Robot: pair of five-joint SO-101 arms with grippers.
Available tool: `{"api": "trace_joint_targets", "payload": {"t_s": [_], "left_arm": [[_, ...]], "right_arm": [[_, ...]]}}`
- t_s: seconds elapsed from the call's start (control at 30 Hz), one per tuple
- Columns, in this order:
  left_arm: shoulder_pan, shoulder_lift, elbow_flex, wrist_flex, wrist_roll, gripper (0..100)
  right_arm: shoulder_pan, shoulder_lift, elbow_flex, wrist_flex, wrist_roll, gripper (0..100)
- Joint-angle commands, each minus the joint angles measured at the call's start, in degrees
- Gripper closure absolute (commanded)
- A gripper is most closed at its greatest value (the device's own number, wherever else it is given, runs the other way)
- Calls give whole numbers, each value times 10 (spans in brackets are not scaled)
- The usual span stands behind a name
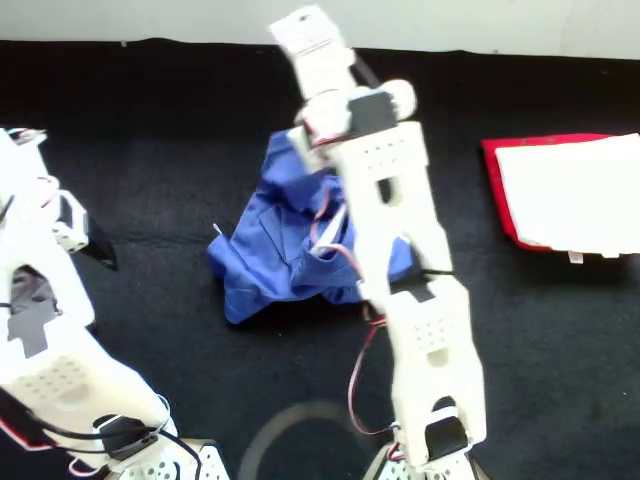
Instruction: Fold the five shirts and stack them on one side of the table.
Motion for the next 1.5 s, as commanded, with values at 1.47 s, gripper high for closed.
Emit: {"api": "trace_joint_targets", "payload": {"t_s": [1.47], "left_arm": [[338,413,-443,12,2,764]], "right_arm": [[315,-322,257,5,72,993]]}}
